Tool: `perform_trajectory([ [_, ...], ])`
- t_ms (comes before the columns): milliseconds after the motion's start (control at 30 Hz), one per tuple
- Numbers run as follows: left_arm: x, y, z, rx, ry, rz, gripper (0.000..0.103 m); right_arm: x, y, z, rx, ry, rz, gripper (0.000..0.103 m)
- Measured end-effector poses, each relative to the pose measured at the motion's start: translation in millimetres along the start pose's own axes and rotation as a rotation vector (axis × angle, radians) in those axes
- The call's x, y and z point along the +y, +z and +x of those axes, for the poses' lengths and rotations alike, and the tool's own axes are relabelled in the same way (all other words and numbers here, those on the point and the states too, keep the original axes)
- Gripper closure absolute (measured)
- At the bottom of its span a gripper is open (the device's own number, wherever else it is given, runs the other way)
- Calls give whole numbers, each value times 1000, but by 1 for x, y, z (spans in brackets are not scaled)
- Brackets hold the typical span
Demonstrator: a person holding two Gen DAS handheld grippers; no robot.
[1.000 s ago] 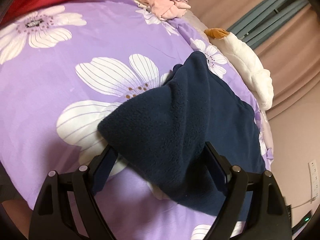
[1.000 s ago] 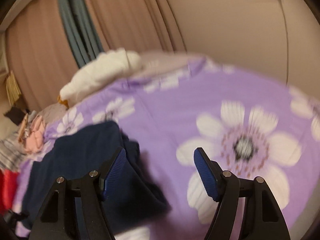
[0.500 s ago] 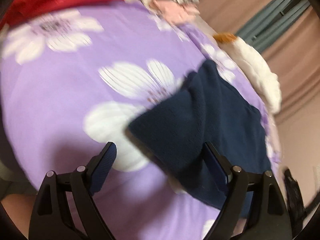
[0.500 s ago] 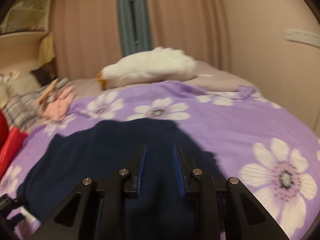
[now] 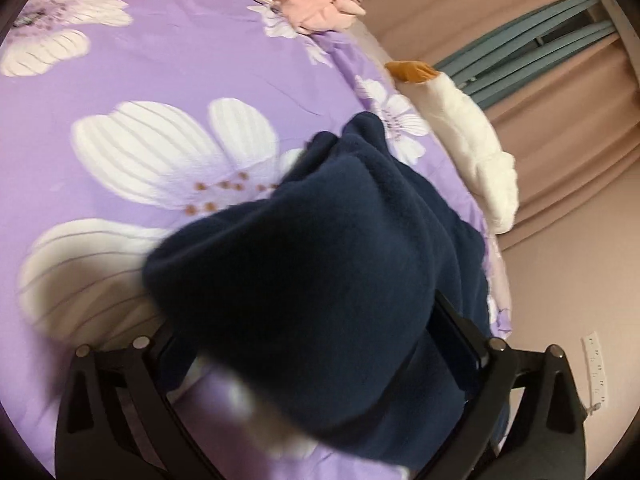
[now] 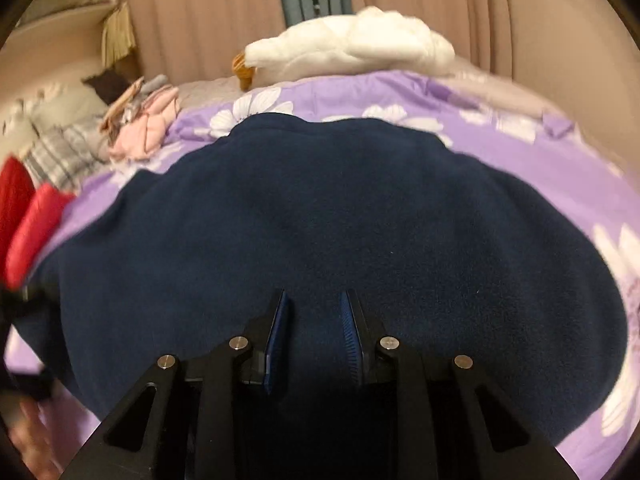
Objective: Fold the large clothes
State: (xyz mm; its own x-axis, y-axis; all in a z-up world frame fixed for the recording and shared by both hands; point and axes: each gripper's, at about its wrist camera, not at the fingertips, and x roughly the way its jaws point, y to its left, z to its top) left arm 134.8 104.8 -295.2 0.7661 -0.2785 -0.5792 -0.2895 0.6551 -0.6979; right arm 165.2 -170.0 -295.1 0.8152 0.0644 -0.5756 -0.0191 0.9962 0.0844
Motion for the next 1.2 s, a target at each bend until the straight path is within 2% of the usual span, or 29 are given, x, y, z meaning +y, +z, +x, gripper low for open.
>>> perform_trajectory([
  [67, -3, 4, 6, 16, -5, -6, 1, 1, 1, 1, 2, 6, 6, 78],
  [133, 0, 11, 6, 49, -58, -48, 1, -3, 2, 2, 5, 32, 29, 78],
  [233, 18, 20, -2, 51, -192, -226, 2, -7, 4, 3, 9, 48, 35, 78],
  [267, 23, 23, 0, 61, -193, -262, 7, -5, 5, 3, 10, 47, 32, 78],
  [300, 25, 25, 5, 89, -157, -282, 19, -4, 5, 3, 10, 43, 26, 78],
  [367, 19, 26, 13, 129, -97, -235, 28, -2, 4, 2, 7, 34, 17, 78],
  [467, -1, 21, 15, 153, -99, -116, 29, -7, 5, -4, 13, 53, 37, 78],
  [533, -7, 18, 18, 203, -122, -75, 28, -14, 7, -5, 21, 73, 59, 78],
  [600, -5, 16, 19, 241, -161, -83, 19, -23, 7, -7, 33, 101, 96, 78],
  [667, -5, 17, 20, 255, -191, -92, 18, -30, 8, -7, 43, 130, 133, 78],
  [767, -4, 13, 22, 200, -134, -107, 27, -30, 8, -7, 55, 144, 152, 78],
  [900, -9, 9, 23, 150, -65, -71, 34, -26, 5, -16, 32, 96, 119, 78],
  [1100, -12, 6, 22, 110, -19, -36, 36, -32, 4, -16, 47, 101, 107, 78],
  [1200, -25, 3, 21, 59, 44, 56, 39, -31, 0, -7, 52, 88, 118, 78],
])
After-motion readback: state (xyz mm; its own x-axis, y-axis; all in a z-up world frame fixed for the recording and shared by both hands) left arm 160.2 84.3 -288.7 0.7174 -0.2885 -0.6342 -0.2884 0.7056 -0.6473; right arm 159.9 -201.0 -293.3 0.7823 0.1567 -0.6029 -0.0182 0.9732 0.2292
